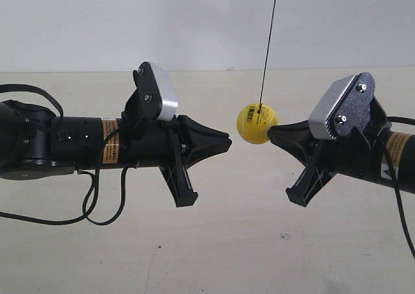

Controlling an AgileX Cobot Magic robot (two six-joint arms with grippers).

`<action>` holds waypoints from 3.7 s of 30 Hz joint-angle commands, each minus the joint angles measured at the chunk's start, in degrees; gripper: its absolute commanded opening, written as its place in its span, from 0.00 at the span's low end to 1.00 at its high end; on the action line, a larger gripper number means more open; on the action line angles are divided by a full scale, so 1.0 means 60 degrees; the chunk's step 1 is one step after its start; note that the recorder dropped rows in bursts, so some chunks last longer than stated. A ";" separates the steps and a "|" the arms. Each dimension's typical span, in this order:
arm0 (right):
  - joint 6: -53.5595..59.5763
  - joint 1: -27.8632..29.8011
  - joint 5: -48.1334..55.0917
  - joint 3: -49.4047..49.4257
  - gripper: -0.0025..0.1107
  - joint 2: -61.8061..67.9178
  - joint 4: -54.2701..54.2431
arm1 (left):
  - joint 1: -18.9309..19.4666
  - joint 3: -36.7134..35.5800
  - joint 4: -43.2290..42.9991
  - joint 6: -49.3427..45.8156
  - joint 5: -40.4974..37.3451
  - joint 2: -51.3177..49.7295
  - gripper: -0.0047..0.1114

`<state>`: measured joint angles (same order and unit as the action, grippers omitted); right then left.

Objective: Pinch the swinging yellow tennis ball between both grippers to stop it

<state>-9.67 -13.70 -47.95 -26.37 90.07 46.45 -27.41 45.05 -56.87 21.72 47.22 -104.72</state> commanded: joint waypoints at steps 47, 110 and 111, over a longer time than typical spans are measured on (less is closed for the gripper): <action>-0.0042 -0.0030 0.0179 -0.0043 0.02 -0.0045 -0.0181 | -0.0097 0.0334 0.0328 -0.0233 0.0301 -0.0493 0.08; 0.1793 0.0009 0.1034 -0.0043 0.02 -0.0045 -0.2423 | -0.0076 0.0396 0.0296 -0.0013 -0.4174 0.1910 0.08; 0.1990 0.0009 0.0983 -0.0043 0.02 -0.0045 -0.2738 | -0.0076 0.0396 0.0357 -0.0013 -0.4483 0.2139 0.08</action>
<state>-1.00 -13.70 -41.90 -26.37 90.07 34.68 -27.46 47.27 -55.37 20.79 26.71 -95.46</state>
